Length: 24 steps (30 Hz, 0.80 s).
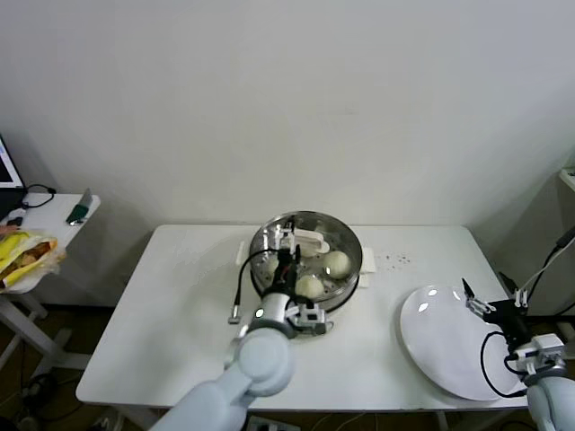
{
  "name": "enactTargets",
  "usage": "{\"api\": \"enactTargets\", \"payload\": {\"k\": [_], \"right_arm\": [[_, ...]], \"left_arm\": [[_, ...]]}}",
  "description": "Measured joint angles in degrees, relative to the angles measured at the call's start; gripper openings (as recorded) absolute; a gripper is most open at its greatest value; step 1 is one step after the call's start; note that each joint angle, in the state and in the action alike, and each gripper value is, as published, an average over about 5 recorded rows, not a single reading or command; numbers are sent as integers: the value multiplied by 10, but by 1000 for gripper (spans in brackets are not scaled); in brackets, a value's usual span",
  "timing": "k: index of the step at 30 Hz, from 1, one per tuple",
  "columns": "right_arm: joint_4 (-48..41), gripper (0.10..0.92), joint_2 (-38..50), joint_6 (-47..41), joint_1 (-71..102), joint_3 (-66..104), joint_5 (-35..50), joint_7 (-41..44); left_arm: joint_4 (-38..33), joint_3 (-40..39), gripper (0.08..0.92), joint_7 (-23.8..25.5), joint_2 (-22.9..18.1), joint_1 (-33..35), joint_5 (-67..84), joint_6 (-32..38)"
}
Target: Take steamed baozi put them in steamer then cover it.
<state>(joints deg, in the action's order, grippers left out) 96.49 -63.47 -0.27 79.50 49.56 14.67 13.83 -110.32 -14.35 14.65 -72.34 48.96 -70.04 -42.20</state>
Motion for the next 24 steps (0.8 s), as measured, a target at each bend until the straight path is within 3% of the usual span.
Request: {"api": "enactTargets", "payload": {"k": [8,17,24], "right_arm": [[9,823,-5,-11,1,-8,2,-1],[13,823,-15,-9,3,-18,1,7],[20,823,-27,0,14,-23,2,16]], "left_arm": [[-85,72,823,-60,43,76,88,0],[-127,242,823,-149,47,191,332,6],[-116,372,823,-181,20,276,534,114]]}}
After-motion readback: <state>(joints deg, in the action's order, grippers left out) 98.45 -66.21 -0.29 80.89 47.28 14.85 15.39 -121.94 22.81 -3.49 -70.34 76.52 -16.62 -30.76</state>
